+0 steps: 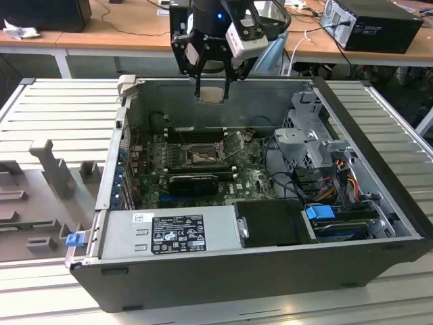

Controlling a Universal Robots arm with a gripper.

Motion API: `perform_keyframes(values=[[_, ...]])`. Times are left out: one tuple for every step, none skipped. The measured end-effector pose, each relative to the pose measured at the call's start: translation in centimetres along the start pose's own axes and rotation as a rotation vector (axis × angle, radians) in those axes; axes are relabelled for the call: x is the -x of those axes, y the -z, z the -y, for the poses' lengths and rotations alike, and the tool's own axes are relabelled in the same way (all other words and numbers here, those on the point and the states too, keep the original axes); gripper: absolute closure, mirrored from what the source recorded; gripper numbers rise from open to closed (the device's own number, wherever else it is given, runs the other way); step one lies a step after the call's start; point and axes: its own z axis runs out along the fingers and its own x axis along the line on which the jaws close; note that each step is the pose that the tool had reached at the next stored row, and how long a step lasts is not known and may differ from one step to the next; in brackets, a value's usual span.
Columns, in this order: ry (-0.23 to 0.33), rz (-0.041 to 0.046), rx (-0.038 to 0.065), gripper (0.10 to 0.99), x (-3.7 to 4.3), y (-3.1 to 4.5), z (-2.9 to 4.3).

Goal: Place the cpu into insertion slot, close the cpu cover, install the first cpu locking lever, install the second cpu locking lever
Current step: 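Place the cpu into insertion slot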

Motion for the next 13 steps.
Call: perform_keyframes(values=[[-0.007,0.0006,0.000,0.557,0.00,0.00,0.00],[-0.013,0.0012,0.000,0.557,0.00,0.00,0.00],[-0.019,0.0017,0.000,0.557,0.00,-0.01,0.00],[-0.026,0.0023,0.001,0.557,0.00,-0.01,0.00],[-0.036,0.0032,0.001,0.557,0.00,-0.01,0.00],[-0.045,0.0040,0.001,0.557,0.00,-0.01,0.00],[-0.055,0.0050,0.001,0.557,0.00,-0.01,0.00],[-0.074,0.0066,0.001,0.557,0.00,-0.02,0.00],[-0.083,0.0074,0.002,0.557,0.00,-0.02,0.00],[-0.091,0.0081,0.002,0.557,0.00,-0.03,0.00],[-0.097,0.0087,0.002,0.557,0.00,-0.03,0.00],[-0.102,0.0091,0.002,0.557,0.00,-0.03,0.00],[-0.106,0.0095,0.002,0.557,0.00,-0.03,0.00]])
